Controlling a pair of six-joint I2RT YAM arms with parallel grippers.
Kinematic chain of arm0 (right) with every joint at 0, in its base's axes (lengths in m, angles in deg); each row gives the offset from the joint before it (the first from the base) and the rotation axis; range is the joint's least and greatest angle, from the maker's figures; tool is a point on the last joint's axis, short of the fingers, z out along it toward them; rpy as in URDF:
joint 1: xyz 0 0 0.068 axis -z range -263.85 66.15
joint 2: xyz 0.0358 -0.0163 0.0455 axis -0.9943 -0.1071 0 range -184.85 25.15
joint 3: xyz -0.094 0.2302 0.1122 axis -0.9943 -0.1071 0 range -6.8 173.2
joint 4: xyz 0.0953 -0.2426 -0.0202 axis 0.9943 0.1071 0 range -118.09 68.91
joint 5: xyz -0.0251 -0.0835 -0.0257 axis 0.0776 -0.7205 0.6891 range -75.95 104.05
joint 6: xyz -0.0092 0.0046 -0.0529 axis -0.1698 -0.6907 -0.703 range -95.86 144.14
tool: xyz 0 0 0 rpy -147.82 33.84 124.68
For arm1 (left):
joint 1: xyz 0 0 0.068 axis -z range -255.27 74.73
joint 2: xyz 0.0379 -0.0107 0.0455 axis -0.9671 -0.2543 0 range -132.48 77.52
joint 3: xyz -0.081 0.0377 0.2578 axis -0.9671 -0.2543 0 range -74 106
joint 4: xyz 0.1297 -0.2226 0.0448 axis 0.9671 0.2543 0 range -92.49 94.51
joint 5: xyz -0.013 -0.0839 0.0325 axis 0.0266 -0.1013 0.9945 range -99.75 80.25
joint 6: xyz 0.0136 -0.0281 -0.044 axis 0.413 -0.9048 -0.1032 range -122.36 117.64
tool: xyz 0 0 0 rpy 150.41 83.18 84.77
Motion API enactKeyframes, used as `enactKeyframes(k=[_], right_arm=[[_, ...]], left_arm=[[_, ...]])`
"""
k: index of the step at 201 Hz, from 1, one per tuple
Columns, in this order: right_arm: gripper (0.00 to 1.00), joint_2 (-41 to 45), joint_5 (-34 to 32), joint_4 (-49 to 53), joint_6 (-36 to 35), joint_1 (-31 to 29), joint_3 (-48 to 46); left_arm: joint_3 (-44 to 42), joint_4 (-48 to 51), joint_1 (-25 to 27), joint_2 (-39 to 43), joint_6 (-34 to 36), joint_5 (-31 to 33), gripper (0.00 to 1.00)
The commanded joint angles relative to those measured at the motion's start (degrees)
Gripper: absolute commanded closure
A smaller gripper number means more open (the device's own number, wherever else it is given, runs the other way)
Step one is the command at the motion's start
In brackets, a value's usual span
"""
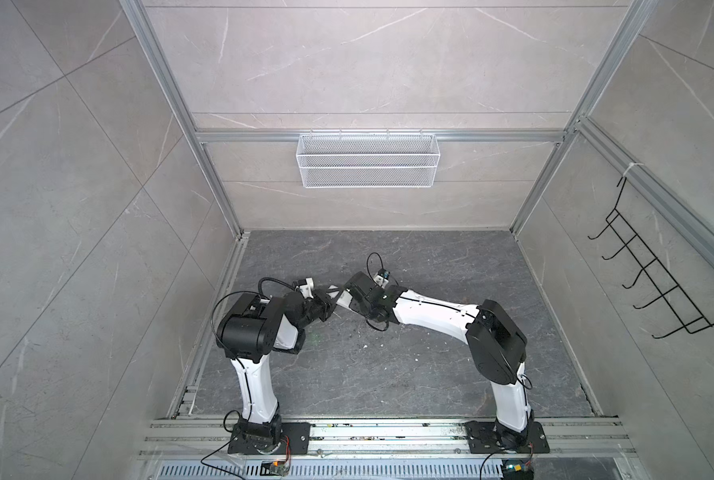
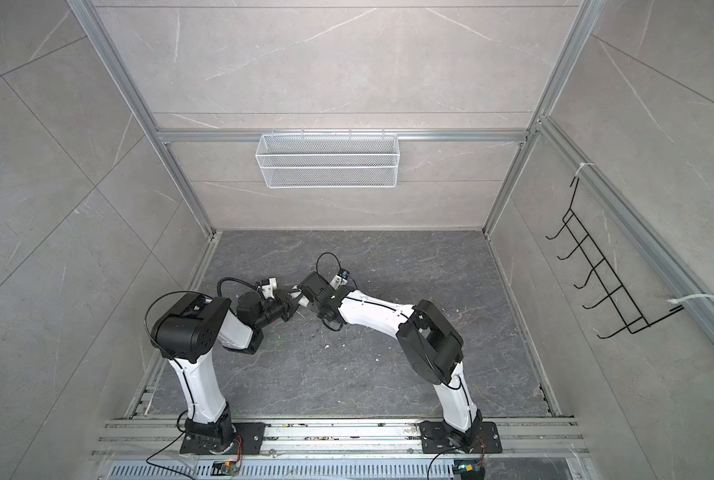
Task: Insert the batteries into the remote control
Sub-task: 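Open the right gripper and lift it away from the seated battery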
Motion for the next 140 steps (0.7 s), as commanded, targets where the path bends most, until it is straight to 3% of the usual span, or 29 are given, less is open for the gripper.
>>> enactKeyframes(k=[1,80,106,140], right_arm=[[0.74,-0.3,-0.4,0.9,-1.5,-0.4,1.1],[0.72,3.1,-1.3,4.1,-7.5,-0.4,2.8],[0.68,10.3,-1.7,4.5,-10.6,-0.3,-0.8],[0.58,24.7,-4.8,0.5,-14.6,1.9,-11.1]], left_arm=[[0.8,-4.3,-0.4,0.1,0.6,0.1,1.00],[1.7,-4.3,-0.6,-0.5,-0.4,-0.8,1.00],[3.5,-4.3,-0.6,-0.3,-2.1,-1.8,1.00],[7.4,-4.3,0.8,-0.5,-10.9,-1.0,1.00]])
